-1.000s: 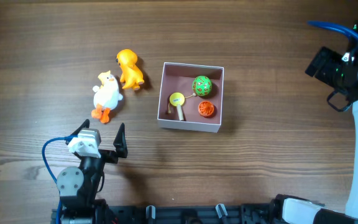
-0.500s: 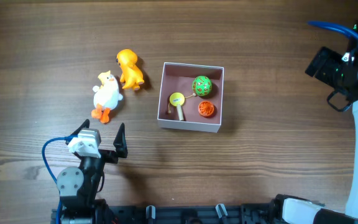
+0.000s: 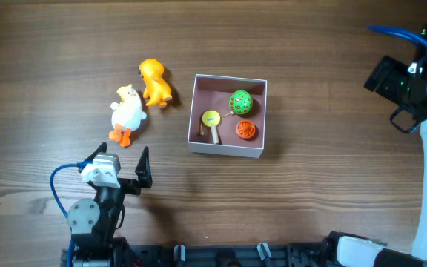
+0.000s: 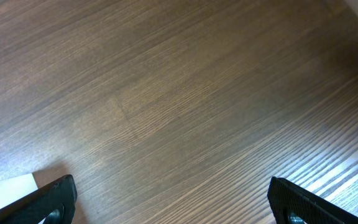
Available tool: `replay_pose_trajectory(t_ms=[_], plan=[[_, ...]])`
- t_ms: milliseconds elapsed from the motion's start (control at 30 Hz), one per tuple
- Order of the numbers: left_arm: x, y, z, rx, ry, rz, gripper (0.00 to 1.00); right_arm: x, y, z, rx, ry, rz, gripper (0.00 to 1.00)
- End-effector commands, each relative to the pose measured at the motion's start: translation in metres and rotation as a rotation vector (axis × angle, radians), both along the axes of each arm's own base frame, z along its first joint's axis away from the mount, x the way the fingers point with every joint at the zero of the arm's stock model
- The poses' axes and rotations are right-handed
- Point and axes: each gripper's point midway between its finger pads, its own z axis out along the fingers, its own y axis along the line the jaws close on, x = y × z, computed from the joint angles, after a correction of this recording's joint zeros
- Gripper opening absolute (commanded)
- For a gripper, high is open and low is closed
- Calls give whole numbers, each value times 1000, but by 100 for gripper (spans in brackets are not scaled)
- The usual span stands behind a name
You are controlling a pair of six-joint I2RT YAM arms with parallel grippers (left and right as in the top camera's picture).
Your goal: Pack container
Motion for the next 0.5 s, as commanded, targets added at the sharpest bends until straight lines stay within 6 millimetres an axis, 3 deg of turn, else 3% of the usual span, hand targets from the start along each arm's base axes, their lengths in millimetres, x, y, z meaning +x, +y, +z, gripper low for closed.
replay_pose_trajectory(t_ms=[0, 467], plan=[[0, -1, -1, 14, -7, -11, 100, 0, -2, -5, 4, 10, -16, 100], [0, -1, -1, 14, -7, -11, 100, 0, -2, -5, 4, 10, -16, 100]])
